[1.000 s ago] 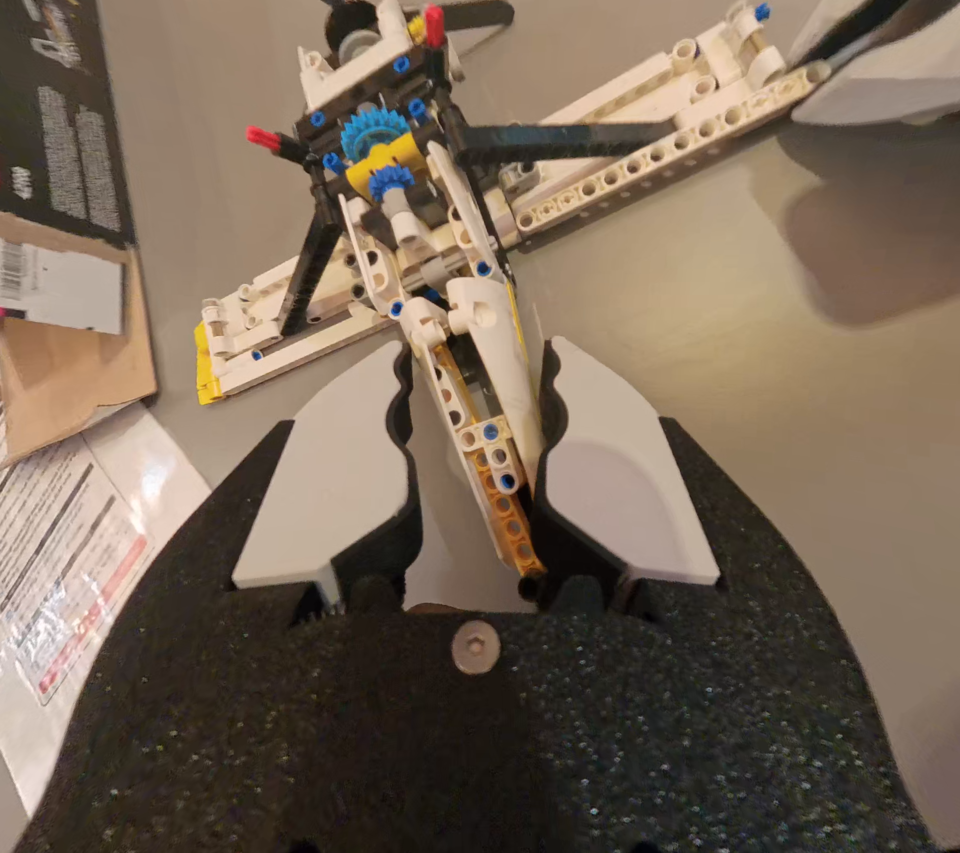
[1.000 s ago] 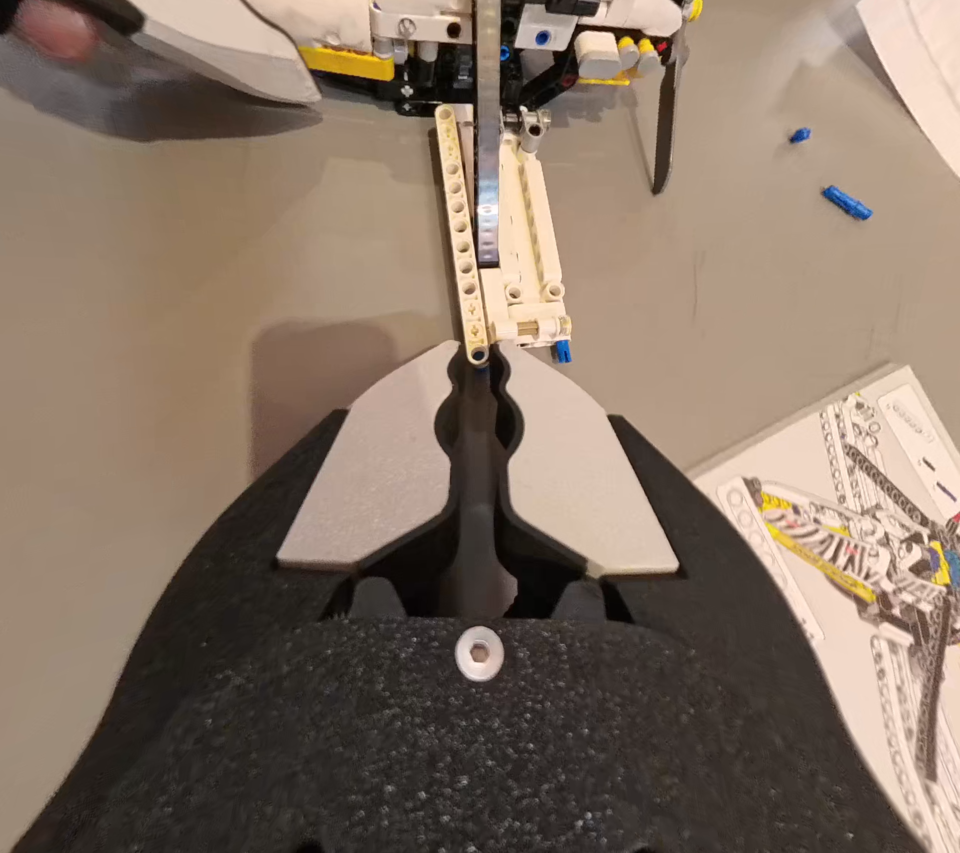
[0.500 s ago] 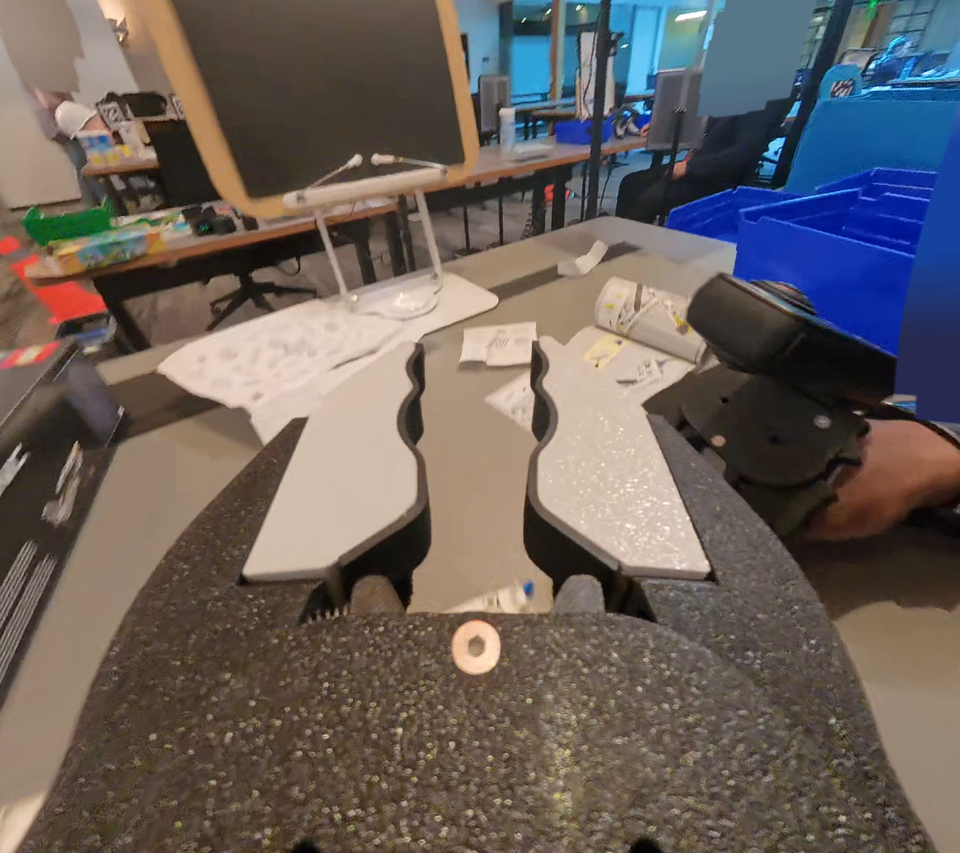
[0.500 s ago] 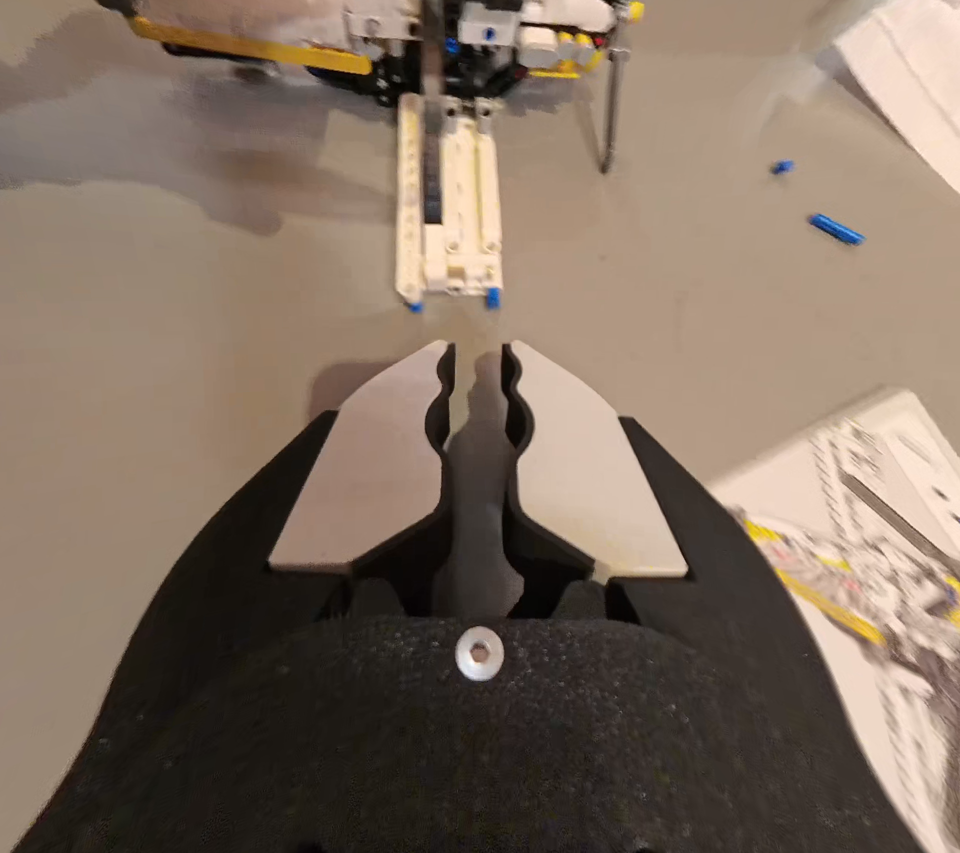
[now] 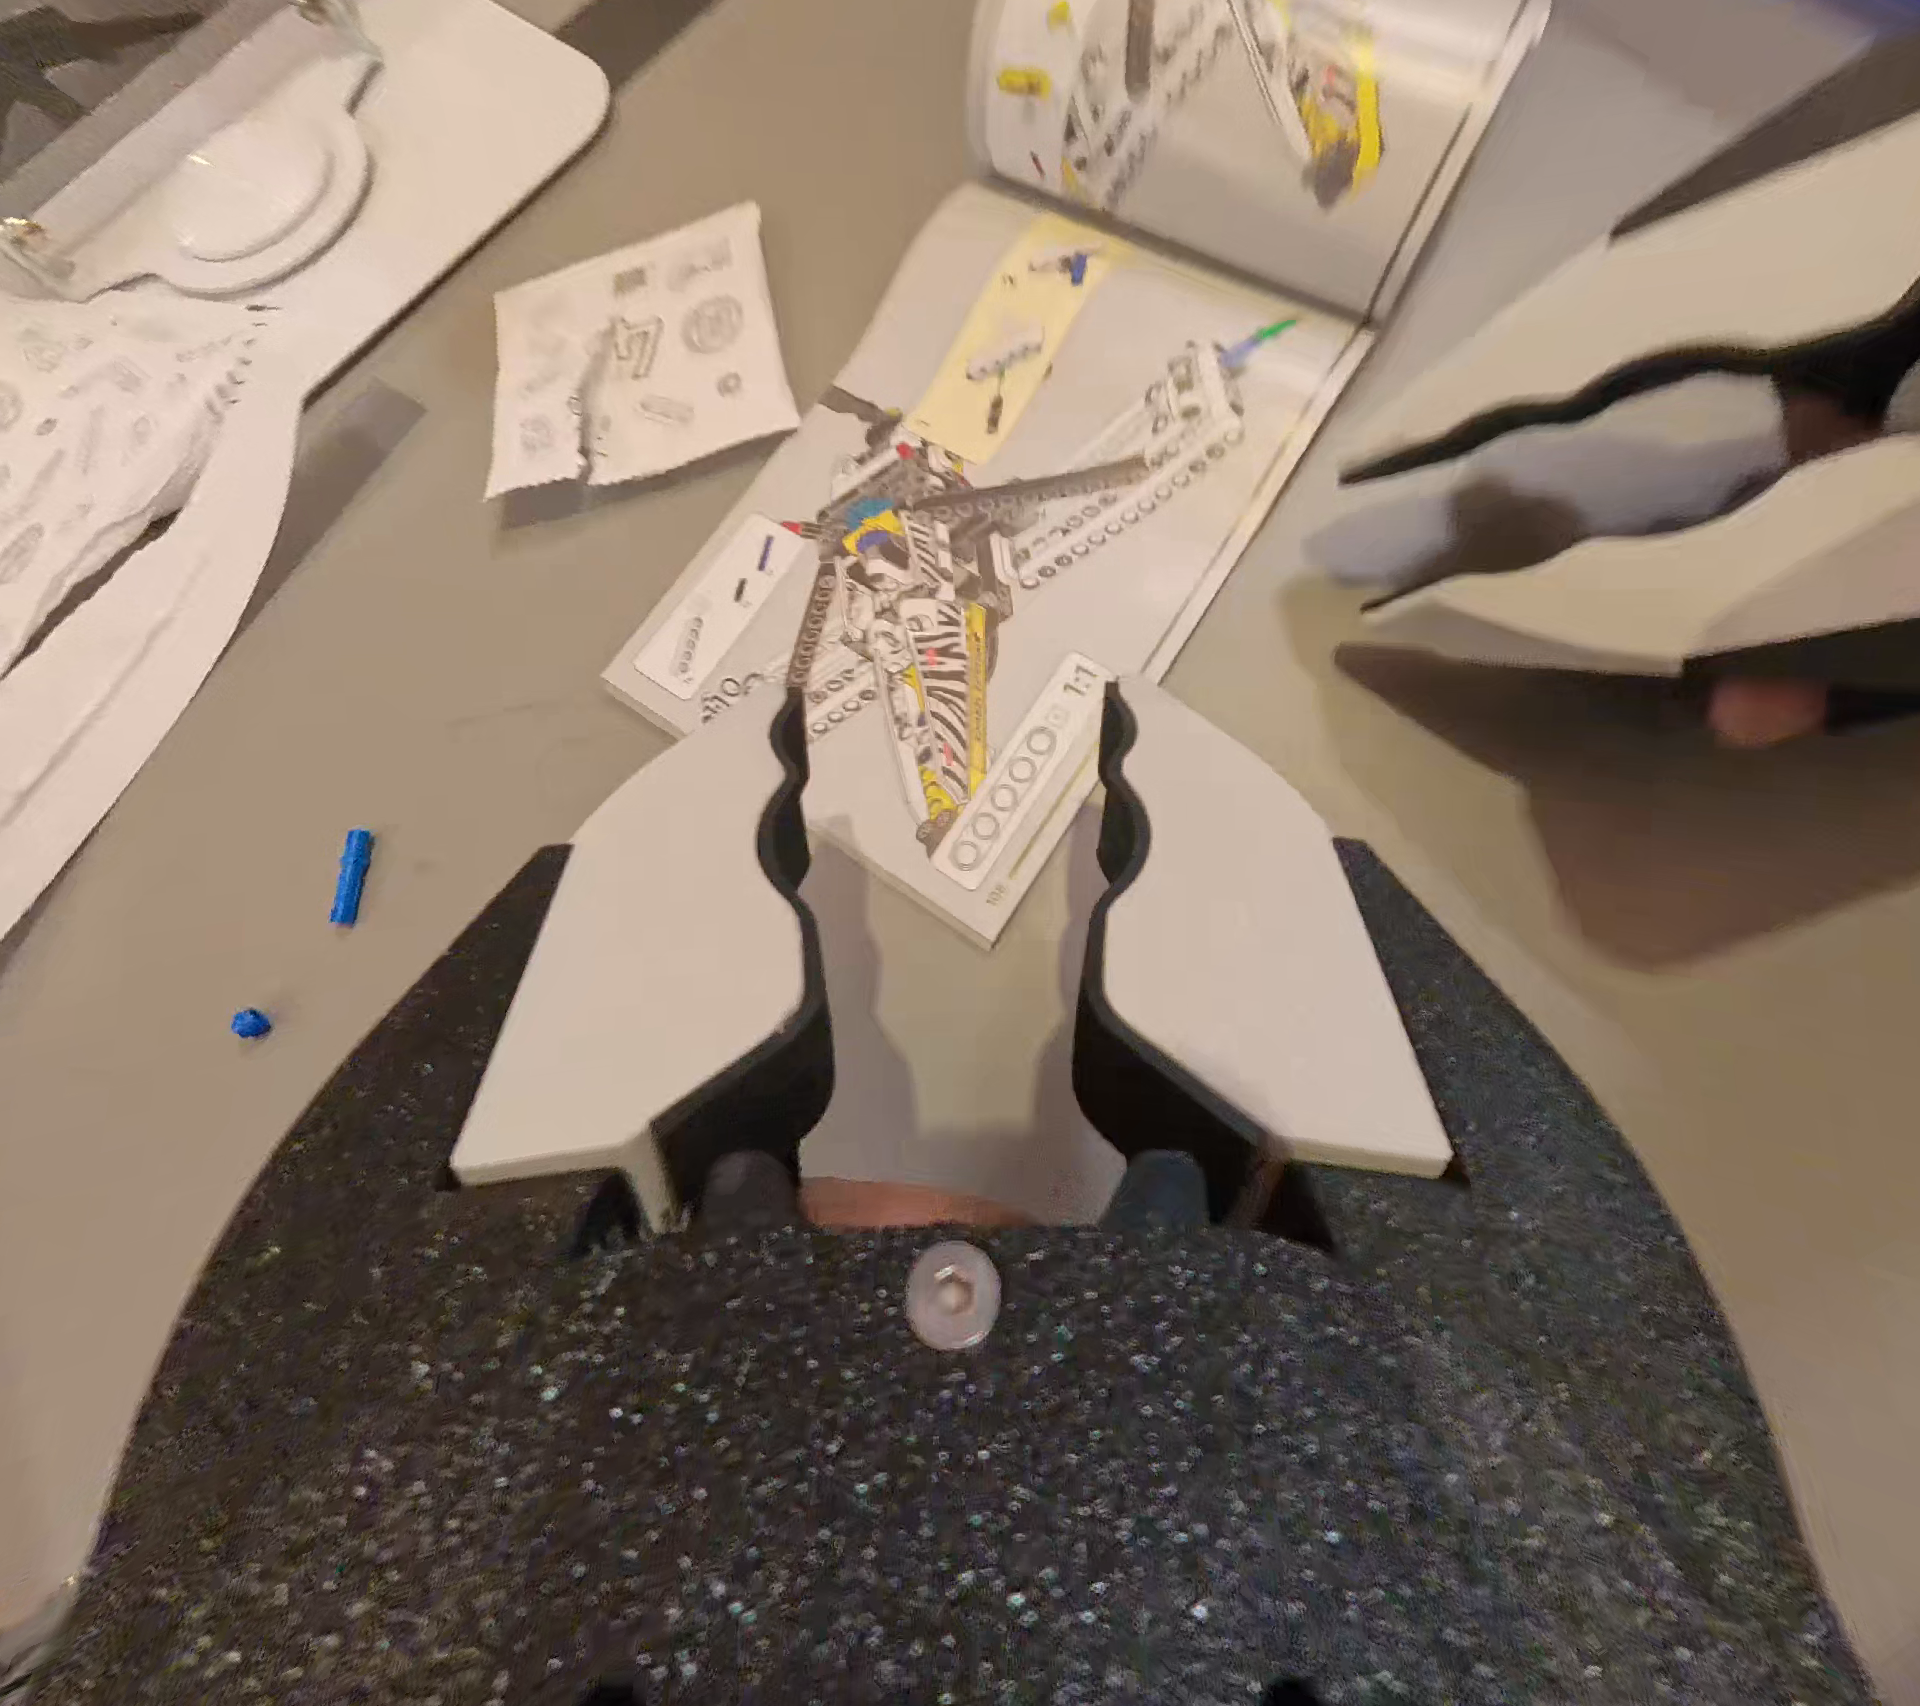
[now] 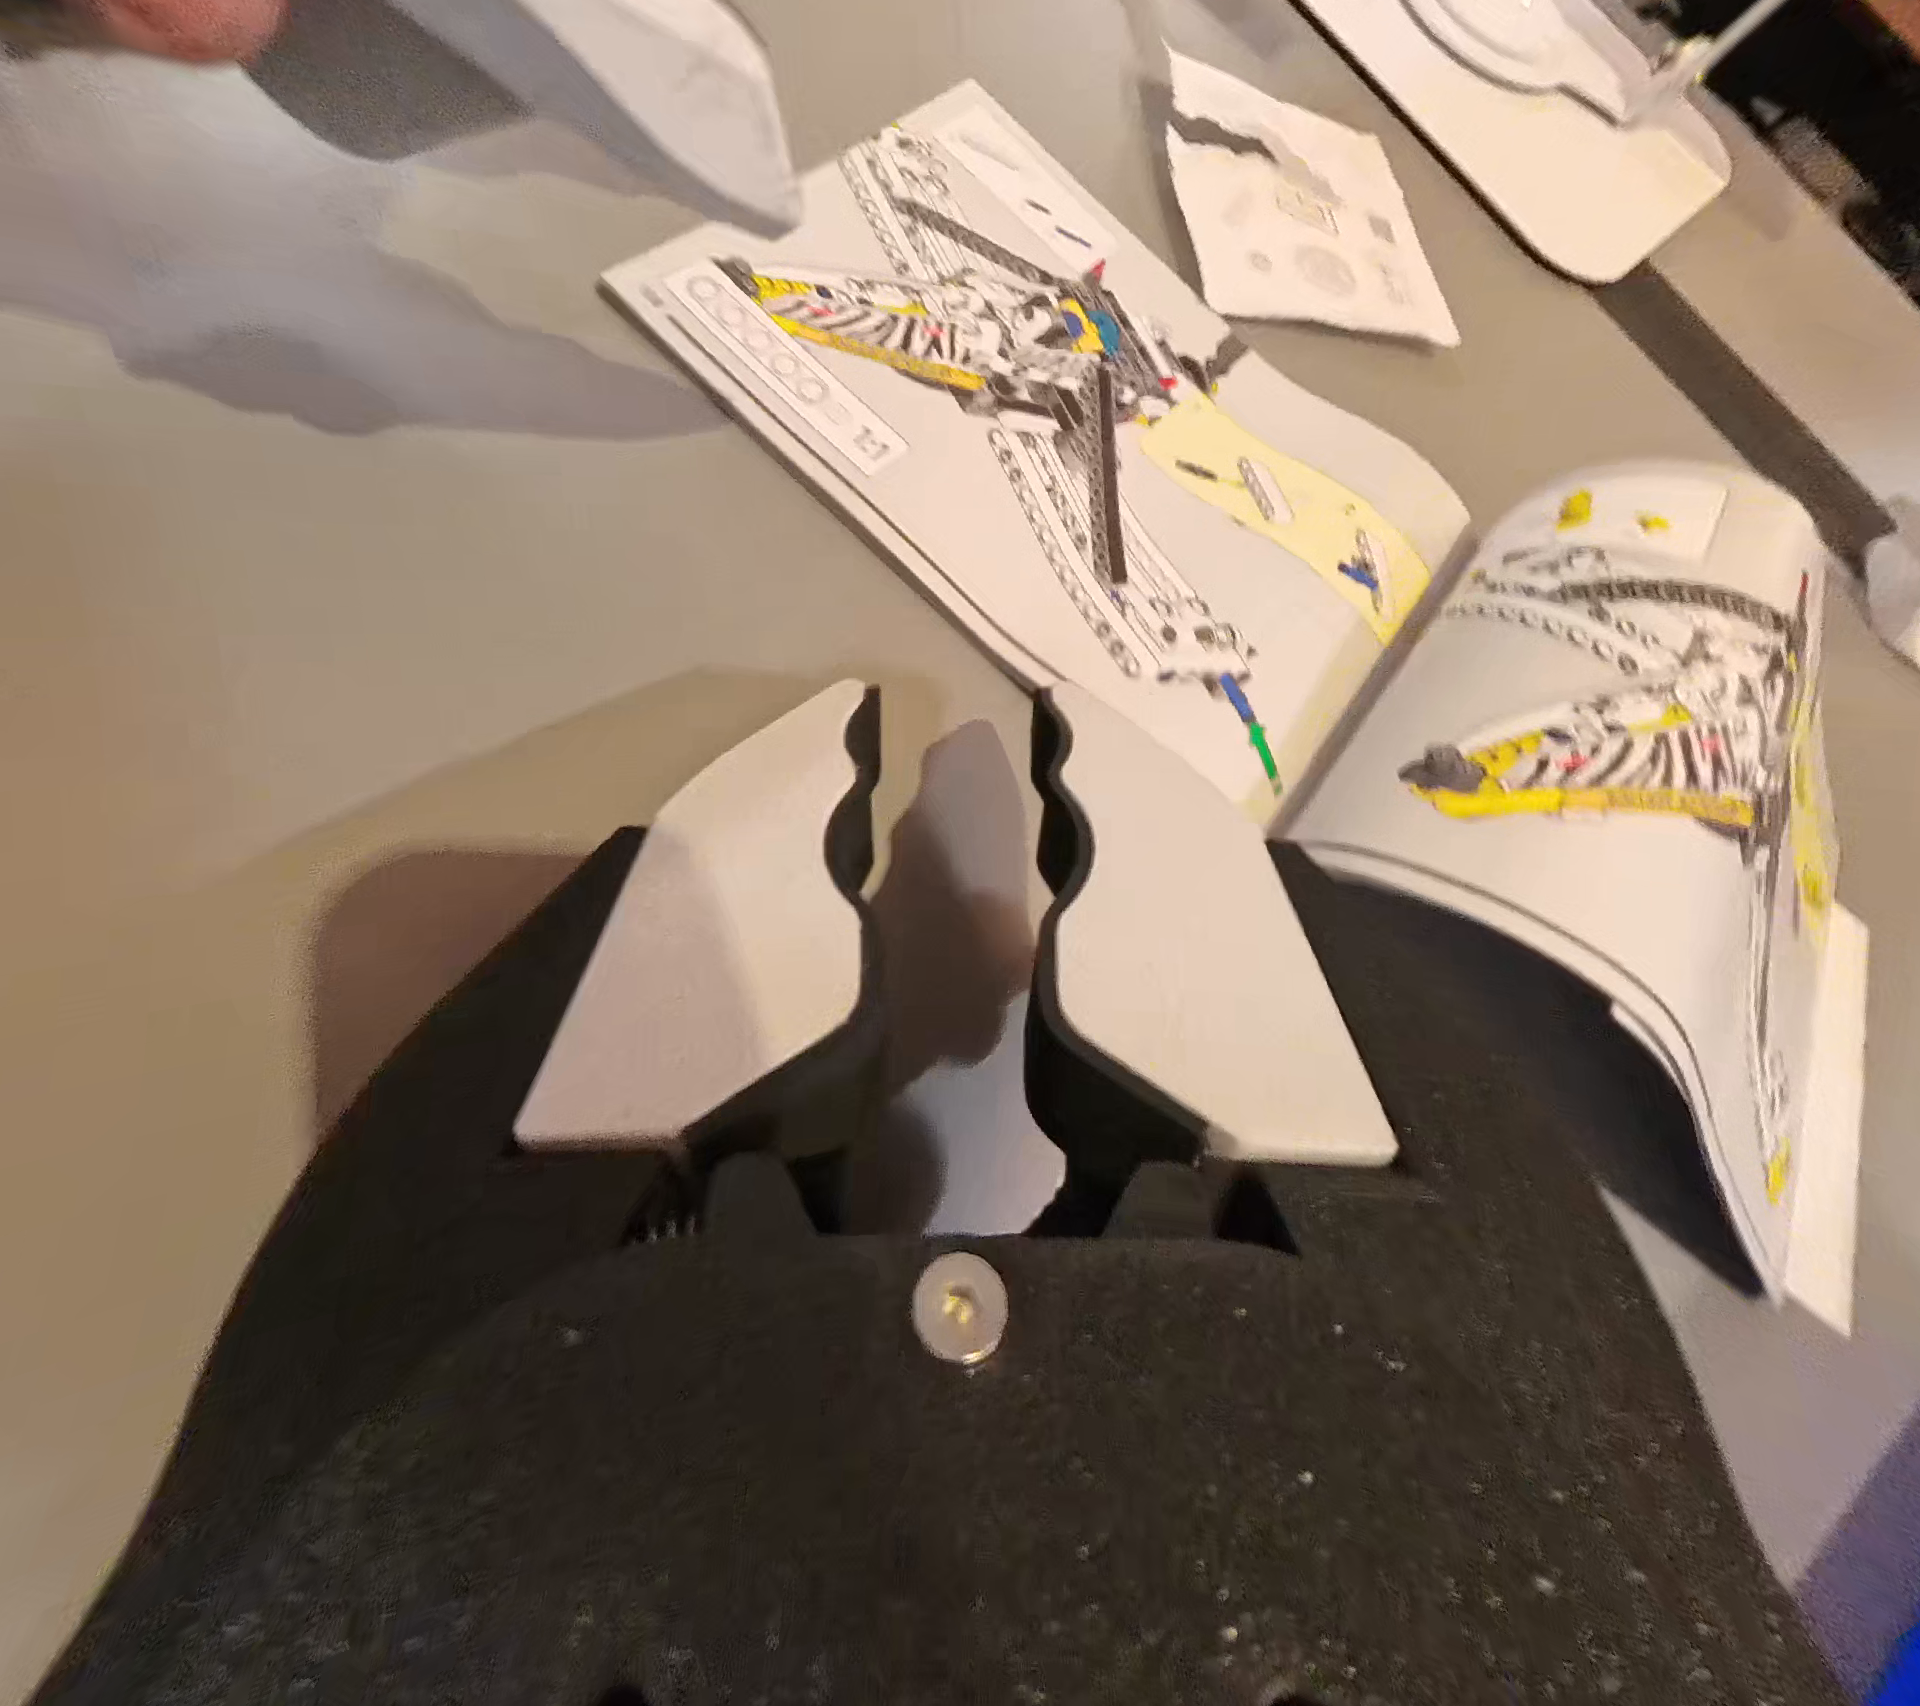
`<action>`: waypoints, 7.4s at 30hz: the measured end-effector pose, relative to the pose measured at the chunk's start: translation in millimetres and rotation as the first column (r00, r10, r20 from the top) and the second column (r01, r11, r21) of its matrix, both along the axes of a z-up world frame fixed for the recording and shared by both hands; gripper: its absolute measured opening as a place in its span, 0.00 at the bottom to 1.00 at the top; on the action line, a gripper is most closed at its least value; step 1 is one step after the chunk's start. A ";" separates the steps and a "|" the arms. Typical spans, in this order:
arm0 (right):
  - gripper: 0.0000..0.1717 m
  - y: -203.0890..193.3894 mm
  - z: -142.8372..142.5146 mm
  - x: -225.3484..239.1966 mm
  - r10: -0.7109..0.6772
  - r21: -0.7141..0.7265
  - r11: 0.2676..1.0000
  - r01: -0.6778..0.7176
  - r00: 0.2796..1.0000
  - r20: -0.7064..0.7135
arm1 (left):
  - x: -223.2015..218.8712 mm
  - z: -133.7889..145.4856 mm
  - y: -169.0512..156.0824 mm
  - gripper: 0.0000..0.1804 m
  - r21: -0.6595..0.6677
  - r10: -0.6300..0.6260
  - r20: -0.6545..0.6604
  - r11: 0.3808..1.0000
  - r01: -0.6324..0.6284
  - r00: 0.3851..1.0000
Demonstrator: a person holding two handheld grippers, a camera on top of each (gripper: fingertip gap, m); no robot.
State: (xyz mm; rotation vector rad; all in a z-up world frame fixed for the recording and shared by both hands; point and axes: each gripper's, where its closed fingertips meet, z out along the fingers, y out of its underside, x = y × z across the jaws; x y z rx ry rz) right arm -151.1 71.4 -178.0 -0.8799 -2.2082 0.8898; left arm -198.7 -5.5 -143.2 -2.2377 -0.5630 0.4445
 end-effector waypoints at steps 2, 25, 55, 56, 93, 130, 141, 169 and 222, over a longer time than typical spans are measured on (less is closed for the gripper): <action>0.16 10.9 -2.7 1.4 -0.024 0.023 0.999 0.024 1.000 0.017 | 4.4 -8.4 9.8 0.30 -0.048 -0.034 0.005 0.998 0.034 0.999; 0.16 16.9 4.3 13.9 -0.012 -0.043 0.999 0.014 0.999 0.048 | 14.9 -49.9 44.8 0.19 -0.031 -0.045 0.152 0.998 0.050 0.987; 0.16 -12.2 56.8 49.6 0.274 0.184 0.941 -0.285 0.958 0.085 | 94.0 -29.1 -4.8 0.23 0.107 -0.107 0.134 0.990 0.093 0.985; 0.16 -13.8 60.4 46.9 0.304 0.202 0.927 -0.317 0.948 0.094 | 96.9 -24.2 -9.7 0.23 0.140 -0.089 0.131 0.988 0.071 0.987; 0.34 -165.3 -12.6 -48.1 0.730 -0.054 0.611 -0.790 0.536 0.424 | 89.8 -17.6 -55.3 0.24 0.421 0.094 0.363 0.871 -0.253 0.927; 0.33 -149.9 -8.1 -36.5 0.719 -0.013 0.615 -0.789 0.553 0.421 | 90.3 -17.1 -57.3 0.24 0.423 0.100 0.361 0.869 -0.258 0.927; 0.33 -146.4 -6.4 -33.8 0.720 -0.001 0.615 -0.789 0.560 0.411 | 90.1 -17.5 -58.0 0.24 0.421 0.104 0.359 0.869 -0.260 0.928; 0.38 -115.9 -20.1 37.7 0.809 0.121 0.345 -0.931 0.360 0.465 | 89.5 -17.2 -61.2 0.23 0.423 0.111 0.354 0.866 -0.265 0.929; 0.00 -63.0 21.7 9.8 0.448 -0.113 0.889 -0.444 0.788 0.422 | 81.4 -18.0 -25.3 0.23 0.239 0.027 0.291 0.966 -0.100 0.956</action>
